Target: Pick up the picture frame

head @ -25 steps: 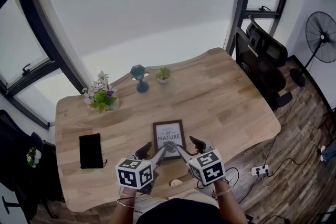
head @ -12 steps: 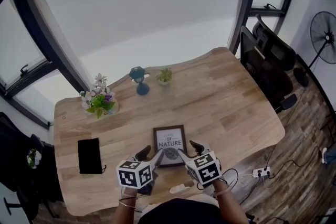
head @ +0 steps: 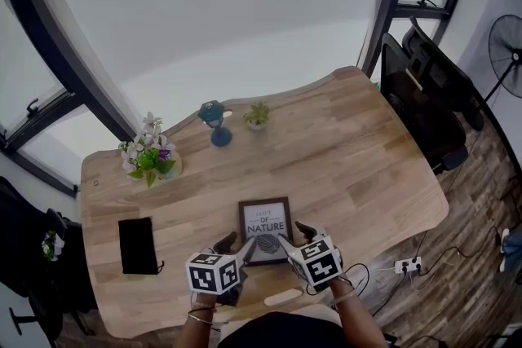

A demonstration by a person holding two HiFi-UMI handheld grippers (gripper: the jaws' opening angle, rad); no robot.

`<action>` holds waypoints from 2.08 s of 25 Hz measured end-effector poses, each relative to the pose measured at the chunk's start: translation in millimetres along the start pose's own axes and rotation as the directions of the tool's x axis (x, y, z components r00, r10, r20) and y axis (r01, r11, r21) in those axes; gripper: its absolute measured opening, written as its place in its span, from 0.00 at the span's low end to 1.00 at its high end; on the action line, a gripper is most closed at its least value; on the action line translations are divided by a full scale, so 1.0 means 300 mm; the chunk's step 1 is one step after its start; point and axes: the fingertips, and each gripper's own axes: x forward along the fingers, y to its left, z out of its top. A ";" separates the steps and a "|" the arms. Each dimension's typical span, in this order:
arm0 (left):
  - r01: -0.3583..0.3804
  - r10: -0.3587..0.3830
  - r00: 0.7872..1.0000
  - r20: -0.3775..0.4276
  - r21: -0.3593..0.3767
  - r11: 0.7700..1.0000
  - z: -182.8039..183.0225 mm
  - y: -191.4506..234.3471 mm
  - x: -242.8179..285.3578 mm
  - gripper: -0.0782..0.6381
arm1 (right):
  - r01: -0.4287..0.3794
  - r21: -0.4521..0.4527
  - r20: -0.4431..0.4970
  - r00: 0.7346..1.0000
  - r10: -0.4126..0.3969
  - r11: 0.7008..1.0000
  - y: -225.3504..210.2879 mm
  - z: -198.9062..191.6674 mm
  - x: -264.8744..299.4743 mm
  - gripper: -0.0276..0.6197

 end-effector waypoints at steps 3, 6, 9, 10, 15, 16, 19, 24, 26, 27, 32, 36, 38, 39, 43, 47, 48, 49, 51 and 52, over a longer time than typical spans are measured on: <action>-0.005 0.005 1.000 -0.029 -0.013 1.000 -0.029 0.018 0.019 0.40 | -0.007 0.004 -0.023 1.000 0.007 1.000 -0.002 -0.018 0.030 0.37; -0.008 0.006 0.998 -0.063 -0.033 0.999 -0.060 0.041 0.043 0.40 | -0.005 0.006 -0.046 0.999 0.006 1.000 -0.011 -0.039 0.058 0.37; -0.014 0.010 0.996 -0.086 -0.046 0.999 -0.079 0.063 0.067 0.40 | -0.004 0.015 -0.066 0.998 0.005 1.000 -0.024 -0.059 0.081 0.37; -0.016 0.012 0.996 -0.092 -0.049 0.999 -0.084 0.070 0.073 0.40 | -0.004 0.020 -0.072 0.997 0.005 1.000 -0.025 -0.065 0.088 0.37; -0.027 0.018 0.992 -0.123 -0.068 0.997 -0.120 0.100 0.099 0.40 | -0.003 0.034 -0.100 0.995 0.007 0.999 -0.035 -0.099 0.120 0.37; -0.027 0.017 0.992 -0.128 -0.073 0.997 -0.127 0.105 0.104 0.40 | -0.003 0.041 -0.107 0.994 0.008 0.999 -0.037 -0.105 0.125 0.37; -0.031 0.019 0.989 -0.144 -0.084 0.996 -0.152 0.122 0.111 0.40 | -0.004 0.054 -0.125 0.992 0.011 0.999 -0.043 -0.124 0.142 0.37; -0.033 0.013 0.982 -0.188 -0.104 0.994 -0.203 0.133 0.136 0.39 | -0.002 0.061 -0.141 0.990 0.010 0.998 -0.055 -0.141 0.161 0.37; -0.024 0.001 0.980 -0.201 -0.110 0.994 -0.223 0.130 0.148 0.39 | -0.002 0.069 -0.148 0.989 0.013 0.998 -0.056 -0.149 0.168 0.37; -0.022 0.000 0.979 -0.205 -0.109 0.994 -0.228 0.128 0.151 0.39 | -0.003 0.076 -0.154 0.988 0.015 0.997 -0.054 -0.154 0.169 0.37; -0.043 0.021 0.976 -0.219 -0.099 0.994 -0.235 0.138 0.155 0.36 | -0.007 0.081 -0.173 0.985 0.021 0.997 -0.044 -0.171 0.182 0.37; -0.070 0.052 0.974 -0.221 -0.074 0.995 -0.237 0.149 0.156 0.32 | 0.000 0.067 -0.181 0.983 0.012 0.998 -0.049 -0.173 0.186 0.36; -0.090 0.074 0.972 -0.223 -0.062 0.994 -0.239 0.151 0.158 0.31 | 0.004 0.070 -0.177 0.984 0.009 0.998 -0.048 -0.174 0.186 0.36; -0.101 0.085 0.971 -0.224 -0.058 0.993 -0.238 0.153 0.159 0.31 | 0.007 0.071 -0.174 0.985 0.006 0.997 -0.047 -0.173 0.186 0.36; -0.132 0.121 0.967 -0.226 -0.034 0.991 -0.223 0.163 0.149 0.27 | 0.014 0.077 -0.165 0.986 -0.002 0.997 -0.045 -0.177 0.188 0.36; -0.144 0.134 0.964 -0.229 -0.027 0.989 -0.215 0.167 0.144 0.27 | 0.018 0.075 -0.168 0.986 -0.005 0.997 -0.042 -0.175 0.191 0.36; -0.146 0.136 0.964 -0.229 -0.030 0.989 -0.214 0.166 0.144 0.27 | 0.019 0.079 -0.169 0.986 -0.006 0.997 -0.043 -0.175 0.191 0.36; -0.147 0.135 0.964 -0.230 -0.034 0.989 -0.214 0.164 0.144 0.27 | 0.021 0.088 -0.168 0.986 -0.006 0.996 -0.045 -0.175 0.189 0.35; -0.145 0.129 0.963 -0.235 -0.051 0.988 -0.218 0.155 0.145 0.25 | 0.028 0.112 -0.164 0.986 -0.009 0.993 -0.052 -0.176 0.184 0.33; -0.147 0.129 0.963 -0.236 -0.060 0.987 -0.220 0.152 0.144 0.23 | 0.032 0.121 -0.161 0.987 -0.012 0.992 -0.057 -0.178 0.183 0.31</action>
